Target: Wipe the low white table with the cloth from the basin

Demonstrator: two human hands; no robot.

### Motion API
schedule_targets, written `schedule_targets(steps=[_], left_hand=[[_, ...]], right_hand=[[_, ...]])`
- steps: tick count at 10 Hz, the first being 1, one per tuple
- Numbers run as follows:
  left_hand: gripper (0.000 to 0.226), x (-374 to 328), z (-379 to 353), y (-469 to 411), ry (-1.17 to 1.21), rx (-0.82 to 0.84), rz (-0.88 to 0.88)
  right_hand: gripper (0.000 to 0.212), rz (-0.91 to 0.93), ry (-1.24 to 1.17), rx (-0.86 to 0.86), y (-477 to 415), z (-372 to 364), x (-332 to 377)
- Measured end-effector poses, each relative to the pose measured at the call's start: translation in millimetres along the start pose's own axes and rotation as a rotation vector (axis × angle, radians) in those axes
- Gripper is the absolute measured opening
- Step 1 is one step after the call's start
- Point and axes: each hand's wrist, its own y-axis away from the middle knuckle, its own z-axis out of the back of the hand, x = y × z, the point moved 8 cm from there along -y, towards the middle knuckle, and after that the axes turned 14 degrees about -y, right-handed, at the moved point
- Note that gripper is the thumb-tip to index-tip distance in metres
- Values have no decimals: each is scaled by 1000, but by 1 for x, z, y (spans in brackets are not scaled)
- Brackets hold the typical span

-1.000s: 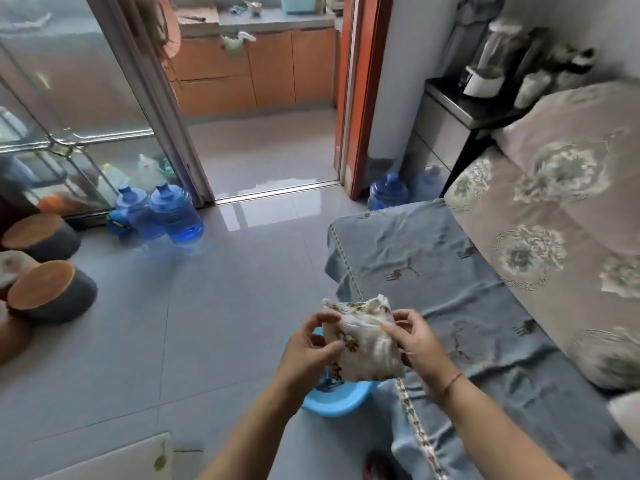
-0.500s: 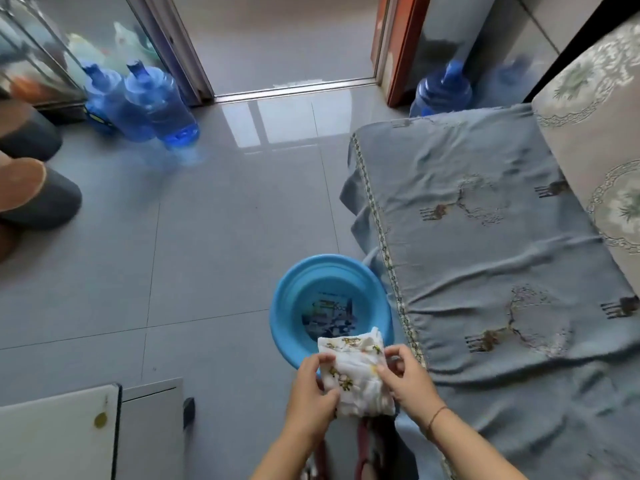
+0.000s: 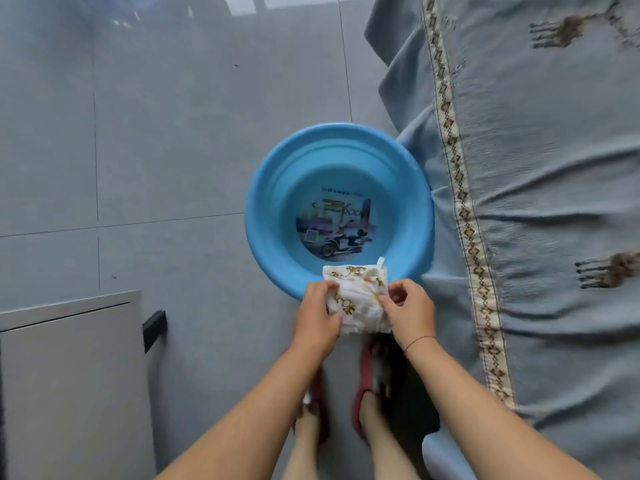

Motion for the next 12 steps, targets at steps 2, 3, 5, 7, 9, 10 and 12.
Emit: schedule_targets(steps=[2, 3, 5, 7, 9, 10, 12], left_hand=[[39, 10, -7, -8, -325, -57, -66], [36, 2, -3, -8, -567, -192, -109], [69, -5, -27, -13, -743, -126, -317], [50, 5, -31, -20, -723, -169, -402], [51, -1, -24, -20, -687, -302, -462], [44, -3, -26, -21, -725, -252, -446], [89, 10, -14, -13, -906, -41, -286]], right_hand=[[17, 88, 33, -31, -6, -6, -7], [26, 149, 101, -65, -5, -3, -4], [86, 618, 594, 122, 17, -22, 14], [81, 715, 786, 228, 7, -33, 0], [54, 824, 702, 80, -2, -36, 9], [52, 799, 722, 110, -2, -40, 15], [98, 506, 975, 395, 6, -36, -2]])
